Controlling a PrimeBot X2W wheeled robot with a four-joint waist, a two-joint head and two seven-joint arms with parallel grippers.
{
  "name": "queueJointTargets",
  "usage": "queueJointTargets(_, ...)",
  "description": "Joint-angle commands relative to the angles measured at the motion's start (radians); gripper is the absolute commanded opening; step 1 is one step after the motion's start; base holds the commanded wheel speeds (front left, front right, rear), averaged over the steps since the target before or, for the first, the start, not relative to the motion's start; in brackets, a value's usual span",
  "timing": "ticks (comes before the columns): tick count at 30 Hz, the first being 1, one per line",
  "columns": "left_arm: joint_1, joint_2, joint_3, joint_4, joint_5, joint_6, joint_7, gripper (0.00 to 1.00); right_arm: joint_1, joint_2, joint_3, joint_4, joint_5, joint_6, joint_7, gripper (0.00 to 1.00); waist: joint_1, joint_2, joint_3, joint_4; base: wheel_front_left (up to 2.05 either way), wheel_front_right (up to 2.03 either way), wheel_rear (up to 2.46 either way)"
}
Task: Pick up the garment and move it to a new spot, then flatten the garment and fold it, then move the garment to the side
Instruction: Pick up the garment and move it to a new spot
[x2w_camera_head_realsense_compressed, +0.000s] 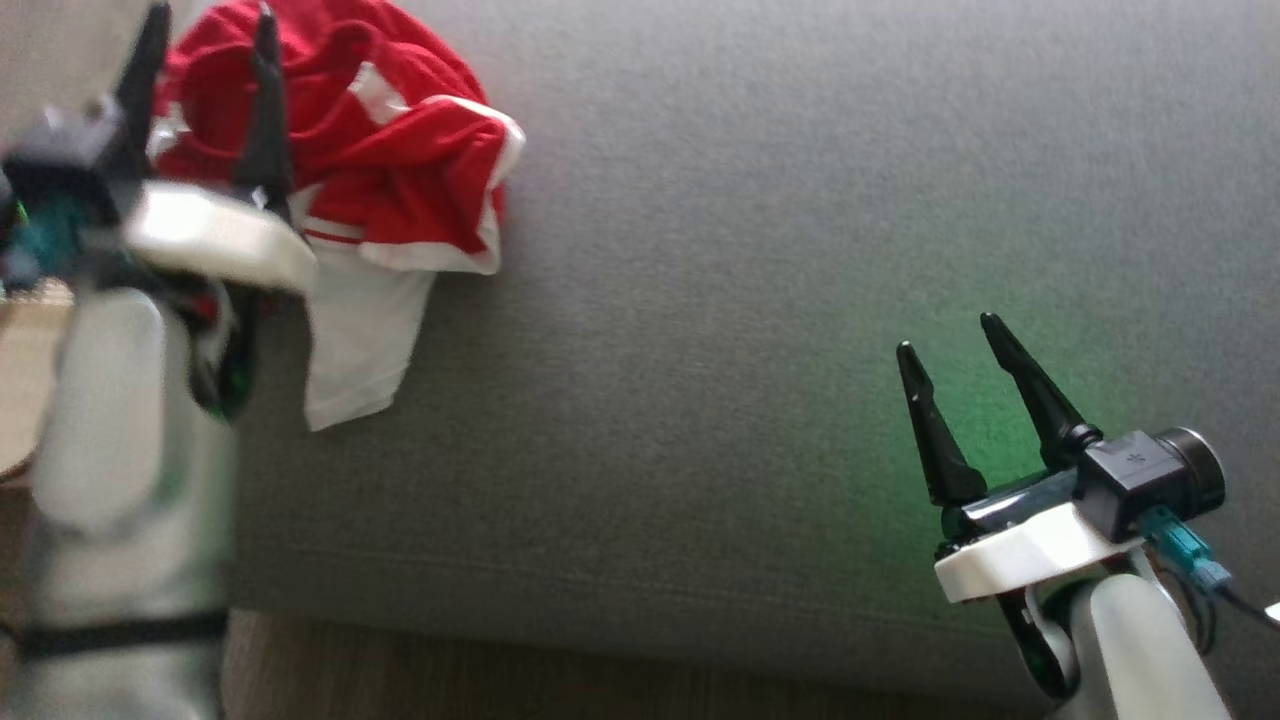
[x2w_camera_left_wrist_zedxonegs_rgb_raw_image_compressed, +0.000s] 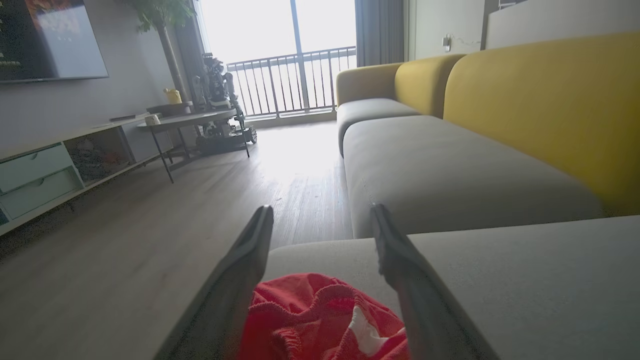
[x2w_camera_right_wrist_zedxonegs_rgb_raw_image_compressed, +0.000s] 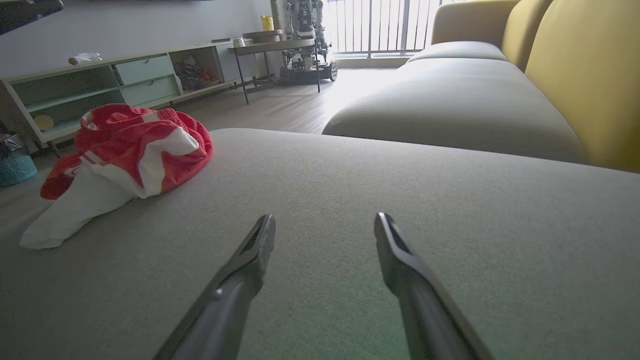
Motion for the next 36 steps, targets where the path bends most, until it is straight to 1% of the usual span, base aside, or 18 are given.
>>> queueJointTargets(1,-0.084,0.054,0.029,0.002,-0.001,-0.007,0.022,1.00,-0.038,-0.010,0.021,-0.038,-0.001,0.000,-0.010,1.00,-0.0002,0.0000,0.034,-0.029,0.00,0.00,0.00)
queueJointTargets(6,-0.216,0.092,0.026,0.166,-0.010,-0.015,0.126,1.00,-0.056,-0.010,0.011,-0.049,0.002,0.000,-0.010,1.00,-0.0002,0.0000,0.081,-0.059,0.00,0.00,0.00)
queueJointTargets(11,-0.303,0.104,0.023,0.319,-0.049,-0.025,0.257,1.00,-0.068,-0.010,0.011,-0.054,0.005,0.000,-0.010,1.00,-0.0002,0.0000,0.111,-0.082,0.00,0.00,0.00)
queueJointTargets(16,-0.362,0.113,0.007,0.423,-0.107,-0.037,0.352,1.00,-0.075,-0.010,0.010,-0.056,0.009,0.000,-0.010,1.00,-0.0002,0.0000,0.129,-0.099,0.00,0.00,0.00)
queueJointTargets(20,-0.385,0.122,-0.038,0.489,-0.142,-0.040,0.439,1.00,-0.086,-0.010,0.012,-0.059,0.015,0.000,-0.010,1.00,-0.0002,0.0000,0.143,-0.110,0.00,0.00,0.00)
queueJointTargets(24,-0.394,0.144,-0.056,0.523,-0.166,-0.040,0.452,1.00,-0.098,-0.010,0.018,-0.059,0.024,0.000,-0.010,1.00,-0.0002,0.0000,0.154,-0.124,0.00,0.00,0.00)
queueJointTargets(29,-0.397,0.159,-0.071,0.566,-0.197,-0.041,0.426,1.00,-0.107,-0.010,0.013,-0.061,0.038,0.000,-0.010,1.00,-0.0002,0.0000,0.170,-0.145,0.00,0.00,0.00)
queueJointTargets(30,-0.395,0.160,-0.079,0.574,-0.207,-0.041,0.425,0.47,-0.107,-0.010,0.010,-0.061,0.039,0.000,-0.010,1.00,-0.0002,0.0000,0.171,-0.148,0.00,0.00,0.00)
queueJointTargets(31,-0.394,0.162,-0.085,0.577,-0.217,-0.041,0.419,0.00,-0.109,-0.010,0.008,-0.061,0.040,0.000,-0.010,1.00,-0.0002,0.0000,0.172,-0.151,0.00,0.00,0.00)
queueJointTargets(36,-0.389,0.175,-0.117,0.570,-0.279,-0.041,0.355,0.00,-0.111,-0.010,0.004,-0.056,0.044,0.000,-0.010,1.00,-0.0002,0.0000,0.161,-0.155,0.00,0.00,0.00)
